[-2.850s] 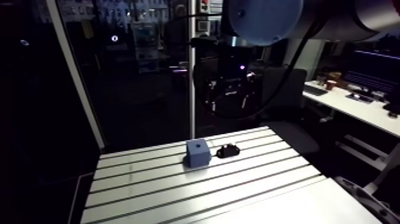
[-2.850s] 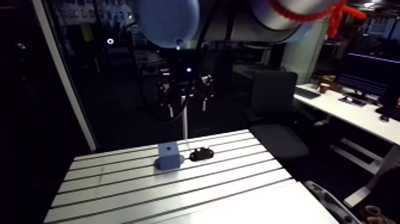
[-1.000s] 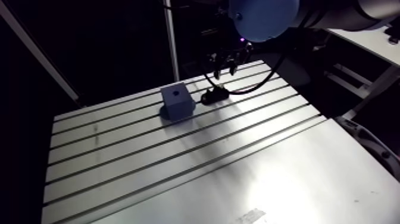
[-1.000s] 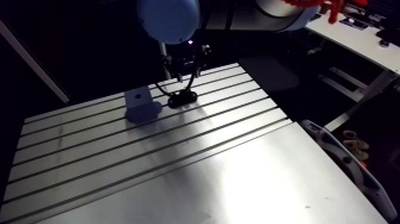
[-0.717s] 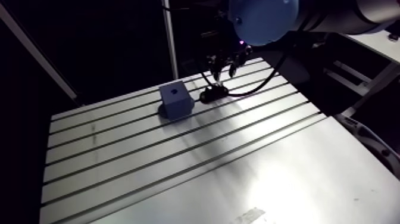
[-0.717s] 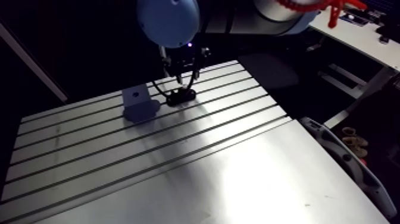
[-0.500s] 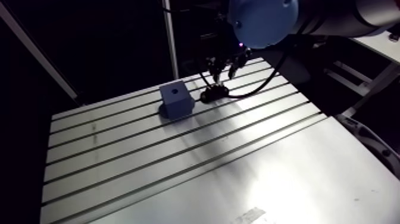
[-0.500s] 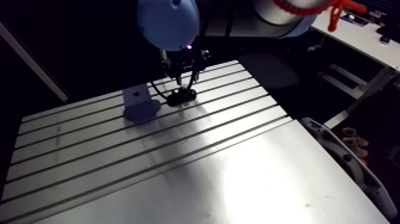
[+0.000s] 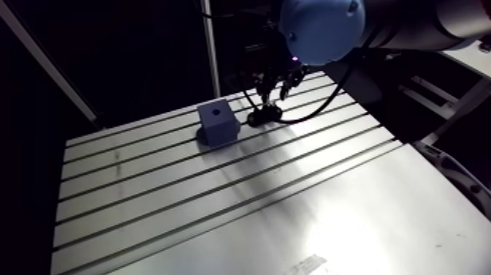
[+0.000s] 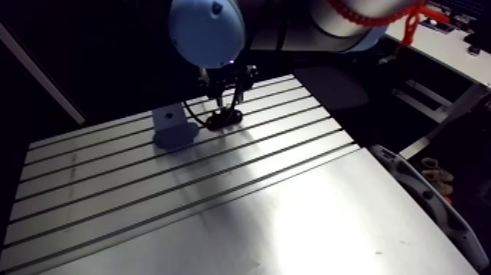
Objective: Pick up the M10 bolt and insert it into the hex recess until seated.
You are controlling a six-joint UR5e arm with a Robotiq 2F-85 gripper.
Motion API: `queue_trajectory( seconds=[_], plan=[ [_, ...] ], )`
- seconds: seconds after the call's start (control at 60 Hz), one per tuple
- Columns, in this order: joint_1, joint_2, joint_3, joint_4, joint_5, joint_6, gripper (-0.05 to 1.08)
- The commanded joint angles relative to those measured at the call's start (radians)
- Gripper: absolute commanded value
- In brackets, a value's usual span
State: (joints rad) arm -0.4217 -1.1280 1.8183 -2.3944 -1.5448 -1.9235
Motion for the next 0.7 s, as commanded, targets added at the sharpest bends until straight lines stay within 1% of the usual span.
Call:
queue_trajectory(
  seconds=[0.017,0.167,0.217,0.417,0.567,0.617,0.7],
  plan=[
    [0.003,0.000,0.006,-0.010,-0.001,0.014,0.49],
    [0.003,0.000,0.008,-0.015,0.001,0.020,0.49],
    [0.003,0.001,0.008,-0.015,-0.002,0.033,0.50],
    [0.004,0.000,0.018,-0.028,-0.002,0.042,0.51],
    [0.007,0.003,0.023,-0.033,-0.007,0.043,0.53],
    [0.007,0.003,0.022,-0.033,-0.005,0.042,0.53],
    [0.007,0.003,0.022,-0.033,-0.010,0.042,0.53]
  ],
)
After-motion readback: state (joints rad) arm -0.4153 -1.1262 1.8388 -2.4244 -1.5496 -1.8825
